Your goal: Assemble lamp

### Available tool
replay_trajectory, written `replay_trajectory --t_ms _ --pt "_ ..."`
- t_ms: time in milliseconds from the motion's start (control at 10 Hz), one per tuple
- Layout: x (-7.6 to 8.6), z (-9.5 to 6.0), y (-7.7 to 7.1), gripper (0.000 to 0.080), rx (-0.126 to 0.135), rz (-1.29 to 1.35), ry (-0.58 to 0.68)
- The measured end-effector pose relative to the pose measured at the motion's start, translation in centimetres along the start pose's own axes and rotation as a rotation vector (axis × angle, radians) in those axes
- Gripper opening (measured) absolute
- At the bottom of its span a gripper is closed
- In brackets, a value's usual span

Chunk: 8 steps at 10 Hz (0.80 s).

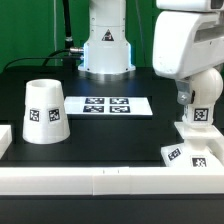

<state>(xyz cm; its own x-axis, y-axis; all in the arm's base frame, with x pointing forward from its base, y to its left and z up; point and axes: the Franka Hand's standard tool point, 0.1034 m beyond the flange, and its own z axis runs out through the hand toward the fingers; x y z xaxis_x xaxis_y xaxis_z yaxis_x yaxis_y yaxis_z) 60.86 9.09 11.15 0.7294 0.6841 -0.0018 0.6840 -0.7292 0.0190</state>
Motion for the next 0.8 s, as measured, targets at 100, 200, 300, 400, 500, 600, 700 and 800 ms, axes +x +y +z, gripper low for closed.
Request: replay_trajectory --t_ms 100,200,300,400,500,600,700,800 --pt "0.00 0.01 -0.02 0.0573 0.001 0.087 0.001" --pt "-0.02 0.00 -0.08 0.0573 0.007 0.225 0.004" --pt "-0.05 -0.02 -0.13 0.0573 0.015 0.350 0.006" --pt "-0.18 0.03 -0.14 0.0573 0.025 0.490 0.007" --pt "-0.27 0.11 -0.14 0.0573 0.034 0.604 0.008" --pt "-0.31 0.14 -0.11 0.0573 0.044 0.711 0.011" --pt "-0.27 0.14 -0.08 0.0573 0.044 0.766 0.013" --pt "-0.26 0.14 -0.09 0.0573 0.046 0.836 0.012"
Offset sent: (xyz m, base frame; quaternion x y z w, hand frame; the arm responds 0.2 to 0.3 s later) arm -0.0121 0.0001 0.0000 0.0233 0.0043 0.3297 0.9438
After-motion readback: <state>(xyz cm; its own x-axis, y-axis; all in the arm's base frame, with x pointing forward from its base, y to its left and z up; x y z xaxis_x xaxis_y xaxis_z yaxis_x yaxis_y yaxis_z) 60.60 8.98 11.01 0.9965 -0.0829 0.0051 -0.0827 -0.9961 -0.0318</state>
